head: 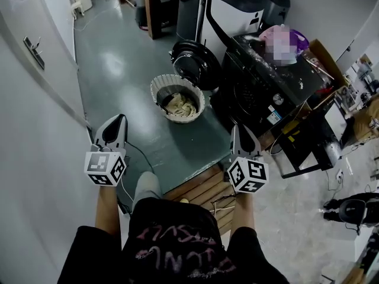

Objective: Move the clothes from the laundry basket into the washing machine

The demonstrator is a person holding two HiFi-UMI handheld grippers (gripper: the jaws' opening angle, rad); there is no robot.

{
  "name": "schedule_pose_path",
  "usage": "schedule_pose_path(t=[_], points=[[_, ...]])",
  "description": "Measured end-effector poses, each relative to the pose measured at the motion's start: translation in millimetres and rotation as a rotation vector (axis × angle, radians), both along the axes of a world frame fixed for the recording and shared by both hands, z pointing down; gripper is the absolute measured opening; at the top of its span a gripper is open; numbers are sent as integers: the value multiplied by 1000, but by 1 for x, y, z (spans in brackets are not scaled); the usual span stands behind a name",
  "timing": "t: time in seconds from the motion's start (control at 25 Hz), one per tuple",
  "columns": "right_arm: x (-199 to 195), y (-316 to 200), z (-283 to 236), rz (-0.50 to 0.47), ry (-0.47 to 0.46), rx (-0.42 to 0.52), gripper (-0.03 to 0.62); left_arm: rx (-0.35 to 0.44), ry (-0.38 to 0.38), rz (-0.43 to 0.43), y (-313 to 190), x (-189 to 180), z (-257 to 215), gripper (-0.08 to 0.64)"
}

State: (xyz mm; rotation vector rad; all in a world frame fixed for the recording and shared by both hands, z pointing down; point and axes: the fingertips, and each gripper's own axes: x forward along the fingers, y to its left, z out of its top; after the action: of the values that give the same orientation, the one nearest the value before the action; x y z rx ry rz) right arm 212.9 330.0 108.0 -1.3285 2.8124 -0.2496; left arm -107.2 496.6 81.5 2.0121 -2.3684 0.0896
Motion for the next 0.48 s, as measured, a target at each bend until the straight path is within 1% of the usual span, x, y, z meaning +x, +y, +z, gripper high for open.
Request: schedule_pose_path(t=[0.12,0.2,0.24,0.44,0.48], points=[[-2,2,-2,-11,-4,3,101,-6,2,6,0,2,0,57],[-3,4,-1,-19,-3,3,137,-7,4,5,0,2,0,126],[-3,5,0,-22,-3,3,149,-7,3,3,0,2,-1,149],[-2,6,0,-31,-7,7,234,-12,-7,7,-1,5,1,232],[-1,5,0,-33,-9,8,241,-12,-6,8,-1,6,2,242]])
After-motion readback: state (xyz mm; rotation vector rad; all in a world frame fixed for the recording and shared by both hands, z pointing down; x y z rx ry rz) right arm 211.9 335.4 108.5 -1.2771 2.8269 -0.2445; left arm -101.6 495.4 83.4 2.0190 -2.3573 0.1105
